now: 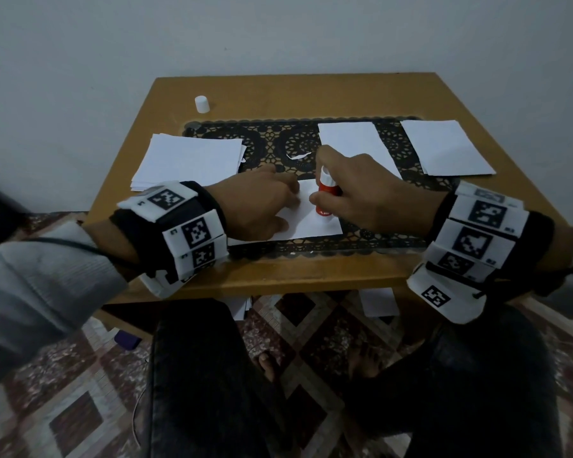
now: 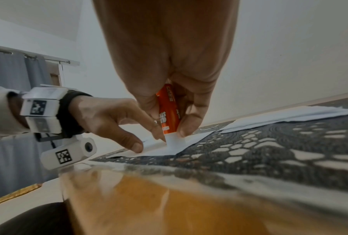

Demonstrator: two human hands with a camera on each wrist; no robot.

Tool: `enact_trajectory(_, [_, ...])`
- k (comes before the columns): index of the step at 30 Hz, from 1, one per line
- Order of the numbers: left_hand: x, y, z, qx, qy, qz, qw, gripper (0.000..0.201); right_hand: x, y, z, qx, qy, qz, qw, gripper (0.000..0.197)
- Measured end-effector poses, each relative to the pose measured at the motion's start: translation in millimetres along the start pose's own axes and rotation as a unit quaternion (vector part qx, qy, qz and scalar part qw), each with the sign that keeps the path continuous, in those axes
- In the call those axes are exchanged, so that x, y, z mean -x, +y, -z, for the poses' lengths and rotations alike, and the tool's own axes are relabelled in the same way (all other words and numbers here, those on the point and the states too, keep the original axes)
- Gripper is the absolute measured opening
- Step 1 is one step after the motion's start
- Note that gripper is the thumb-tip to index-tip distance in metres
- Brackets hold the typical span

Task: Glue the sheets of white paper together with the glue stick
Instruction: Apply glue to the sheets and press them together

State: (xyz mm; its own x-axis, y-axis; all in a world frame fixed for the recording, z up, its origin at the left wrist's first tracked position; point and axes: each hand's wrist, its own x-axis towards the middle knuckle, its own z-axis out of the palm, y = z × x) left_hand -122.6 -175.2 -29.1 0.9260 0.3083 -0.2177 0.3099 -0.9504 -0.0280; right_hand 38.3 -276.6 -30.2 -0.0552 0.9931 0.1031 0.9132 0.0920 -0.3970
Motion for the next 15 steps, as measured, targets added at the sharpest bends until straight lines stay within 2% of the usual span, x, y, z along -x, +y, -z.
enact_trajectory(5, [-4.1,-5.6,1.7,0.046,0.012,0.036,0.998,0.046,13.0,-2.1,-0.8,-0.03,0.002,0.025,0.999,0.022])
enact_trajectory(8, [-10.7,-10.7,3.4,0.067,-0.009,0.067,0.995,0.052,17.7,-4.2,2.1,-0.062,-0.012,0.022,0.998,0.022])
enact_trajectory(12, [-21.9,-18.9,10.3,0.089,-0.052,0.122,0.987,0.074,14.8,3.4,20.1,-0.112,0.0,-0.035,0.993,0.018])
enact_trajectory(15, [-27.5,-23.3,15.1,0.126,-0.077,0.135,0.98,0.076,7.9,17.5,37.6,-0.177,0.035,-0.1,0.979,0.018])
